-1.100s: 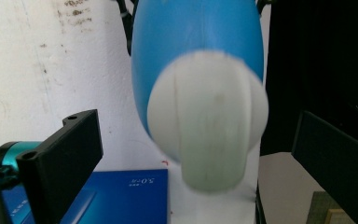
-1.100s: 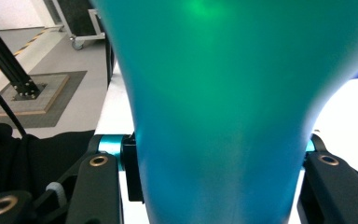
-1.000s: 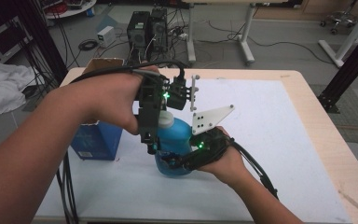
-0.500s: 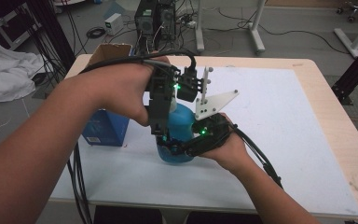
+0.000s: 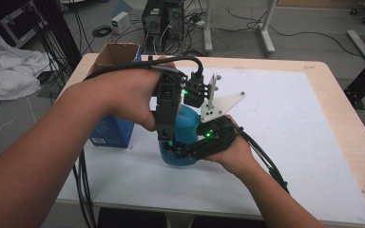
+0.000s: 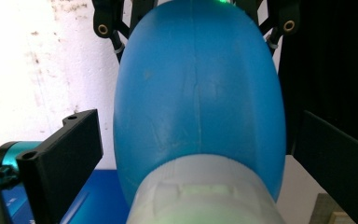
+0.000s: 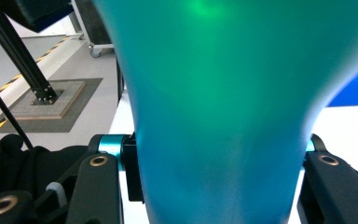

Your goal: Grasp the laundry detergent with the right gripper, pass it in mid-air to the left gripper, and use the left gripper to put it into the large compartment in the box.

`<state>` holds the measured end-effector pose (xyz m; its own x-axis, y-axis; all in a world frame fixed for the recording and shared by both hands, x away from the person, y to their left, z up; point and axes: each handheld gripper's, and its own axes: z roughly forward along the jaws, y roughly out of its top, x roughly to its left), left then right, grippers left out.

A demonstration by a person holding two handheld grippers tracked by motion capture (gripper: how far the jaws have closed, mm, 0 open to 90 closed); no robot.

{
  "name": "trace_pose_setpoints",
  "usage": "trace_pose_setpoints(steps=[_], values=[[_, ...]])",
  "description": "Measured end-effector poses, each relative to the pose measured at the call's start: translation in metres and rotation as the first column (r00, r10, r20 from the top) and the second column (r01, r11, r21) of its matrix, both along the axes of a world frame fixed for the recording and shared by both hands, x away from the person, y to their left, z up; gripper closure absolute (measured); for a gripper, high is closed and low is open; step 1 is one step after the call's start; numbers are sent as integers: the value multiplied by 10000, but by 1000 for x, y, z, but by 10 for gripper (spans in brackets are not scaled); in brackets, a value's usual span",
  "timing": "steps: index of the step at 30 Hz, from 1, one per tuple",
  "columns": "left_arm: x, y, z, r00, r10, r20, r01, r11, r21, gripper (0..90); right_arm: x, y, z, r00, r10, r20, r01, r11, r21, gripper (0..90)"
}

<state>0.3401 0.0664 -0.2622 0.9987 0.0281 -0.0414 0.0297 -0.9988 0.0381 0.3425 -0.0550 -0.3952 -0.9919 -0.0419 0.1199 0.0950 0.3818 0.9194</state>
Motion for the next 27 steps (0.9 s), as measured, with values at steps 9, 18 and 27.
trace_pose_setpoints(steps=[9, 18, 27], values=[[1, 0, 0, 10000, 53, -2, -53, 10000, 27, 70, 1, 2, -1, 9999, -6, 123, 5, 10000, 59, 459], [0, -1, 1, 10000, 26, 22, -26, 10000, -17, 121, 1, 2, -2, 10000, -20, 93, 21, 10000, -64, 459], [-1, -2, 1, 10000, 15, 37, -15, 10000, 15, 185, 1, 2, -1, 10000, -22, 49, 23, 10000, -77, 459]])
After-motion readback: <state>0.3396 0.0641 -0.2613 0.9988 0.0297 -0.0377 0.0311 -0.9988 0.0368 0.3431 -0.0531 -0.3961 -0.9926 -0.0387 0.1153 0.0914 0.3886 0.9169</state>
